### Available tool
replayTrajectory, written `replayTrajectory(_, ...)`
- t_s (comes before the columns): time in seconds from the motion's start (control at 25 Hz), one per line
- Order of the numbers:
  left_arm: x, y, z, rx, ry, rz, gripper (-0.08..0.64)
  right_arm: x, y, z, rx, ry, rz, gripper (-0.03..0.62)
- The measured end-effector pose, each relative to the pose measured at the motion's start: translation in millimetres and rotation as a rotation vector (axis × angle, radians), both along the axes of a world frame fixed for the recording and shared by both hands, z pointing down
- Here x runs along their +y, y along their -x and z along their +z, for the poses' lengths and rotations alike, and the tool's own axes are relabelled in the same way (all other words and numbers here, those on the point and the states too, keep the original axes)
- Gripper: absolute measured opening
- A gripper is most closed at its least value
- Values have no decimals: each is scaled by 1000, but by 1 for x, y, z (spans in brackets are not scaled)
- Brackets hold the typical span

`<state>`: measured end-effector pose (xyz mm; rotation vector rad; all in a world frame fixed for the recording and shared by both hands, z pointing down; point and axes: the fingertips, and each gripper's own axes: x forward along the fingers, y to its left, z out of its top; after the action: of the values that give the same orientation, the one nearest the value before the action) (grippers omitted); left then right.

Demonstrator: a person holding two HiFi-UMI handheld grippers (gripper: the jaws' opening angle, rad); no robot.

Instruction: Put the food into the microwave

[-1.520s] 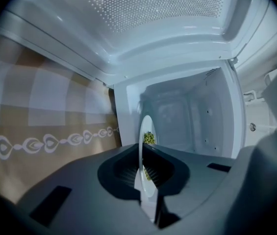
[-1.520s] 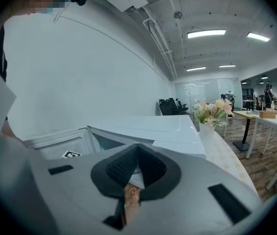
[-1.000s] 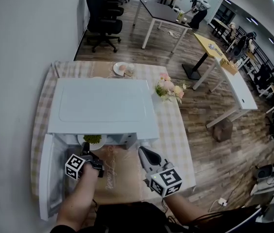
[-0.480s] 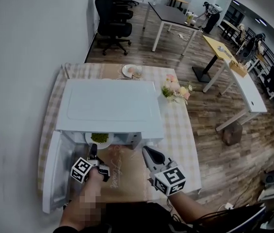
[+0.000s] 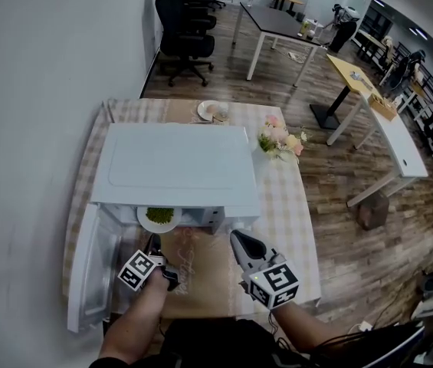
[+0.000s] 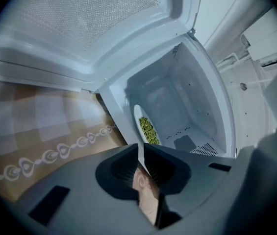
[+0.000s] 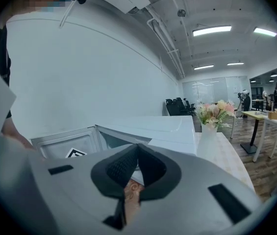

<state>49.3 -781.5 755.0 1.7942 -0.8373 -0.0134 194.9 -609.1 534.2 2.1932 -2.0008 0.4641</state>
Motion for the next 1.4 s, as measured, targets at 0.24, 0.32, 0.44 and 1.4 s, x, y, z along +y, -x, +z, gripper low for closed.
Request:
replayTrajectory(0.24,-8,-13,-4,-53,-59,41,42,3,-6,2,4,6,15,9)
replayTrajectory(0.32,-12,-17,-1,-69,-75,52,42,4,-7,5,1,11,21,9)
replayTrajectory(0.44,-19,-24,0,-95,-109,71,43,4,-8,8,12,17,19,9)
replayTrajectory(1.4,-40,-48,-17,-302,-362,309,41,14,-12,10,-2,33,53,9)
